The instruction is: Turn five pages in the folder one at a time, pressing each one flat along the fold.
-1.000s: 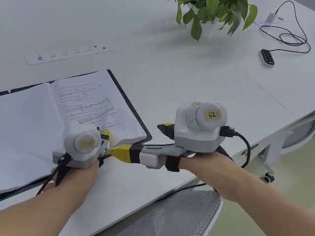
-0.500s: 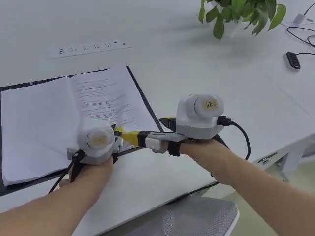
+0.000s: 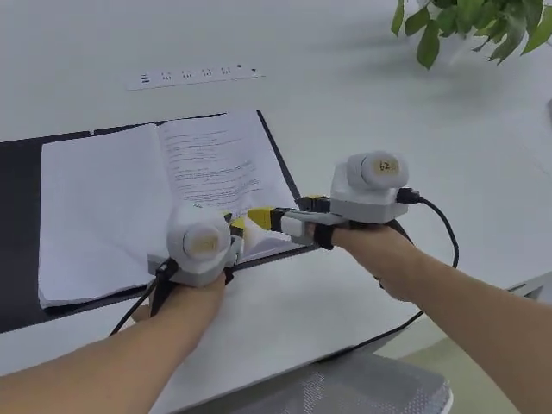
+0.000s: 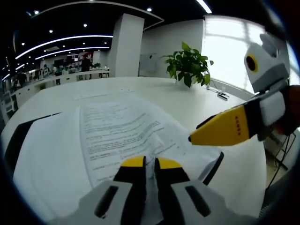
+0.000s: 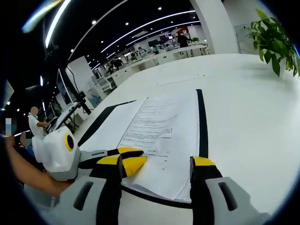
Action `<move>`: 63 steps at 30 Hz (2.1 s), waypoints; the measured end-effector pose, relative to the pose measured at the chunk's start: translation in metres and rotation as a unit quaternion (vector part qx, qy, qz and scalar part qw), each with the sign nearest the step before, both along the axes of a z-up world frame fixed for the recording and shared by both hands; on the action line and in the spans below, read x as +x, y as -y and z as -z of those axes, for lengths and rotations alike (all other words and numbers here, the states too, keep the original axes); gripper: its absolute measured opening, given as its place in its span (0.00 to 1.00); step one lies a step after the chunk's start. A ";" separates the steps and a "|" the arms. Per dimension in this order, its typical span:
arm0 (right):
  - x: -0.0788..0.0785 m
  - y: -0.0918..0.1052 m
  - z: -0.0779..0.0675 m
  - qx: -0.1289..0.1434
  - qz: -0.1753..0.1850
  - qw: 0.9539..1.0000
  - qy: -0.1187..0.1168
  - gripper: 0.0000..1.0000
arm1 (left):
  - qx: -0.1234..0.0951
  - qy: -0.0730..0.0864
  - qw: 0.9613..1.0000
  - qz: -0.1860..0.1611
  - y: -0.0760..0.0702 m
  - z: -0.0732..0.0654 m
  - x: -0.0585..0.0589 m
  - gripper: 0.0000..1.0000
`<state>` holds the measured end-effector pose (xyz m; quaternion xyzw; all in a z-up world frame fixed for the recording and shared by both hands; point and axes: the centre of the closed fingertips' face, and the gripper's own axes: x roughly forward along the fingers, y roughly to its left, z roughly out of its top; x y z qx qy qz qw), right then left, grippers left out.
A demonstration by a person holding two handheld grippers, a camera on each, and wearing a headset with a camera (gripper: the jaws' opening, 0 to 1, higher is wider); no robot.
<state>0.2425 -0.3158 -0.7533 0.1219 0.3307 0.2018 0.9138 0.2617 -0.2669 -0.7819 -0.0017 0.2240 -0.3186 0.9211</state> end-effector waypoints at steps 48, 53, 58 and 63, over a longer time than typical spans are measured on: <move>0.007 0.032 -0.004 0.098 0.117 0.988 -0.034 0.00 | -0.003 -0.018 1.000 0.023 0.000 -0.007 -0.014 0.19; 0.006 0.025 -0.016 0.118 0.116 0.986 -0.026 0.00 | 0.018 -0.020 0.999 0.026 -0.013 -0.010 -0.024 0.21; 0.005 0.015 -0.032 0.140 0.111 0.984 -0.019 0.00 | 0.021 -0.014 0.999 0.021 -0.029 -0.020 -0.029 0.23; 0.005 0.001 -0.049 0.162 0.103 0.981 -0.011 0.00 | 0.017 0.000 1.000 0.013 -0.048 -0.039 -0.034 0.25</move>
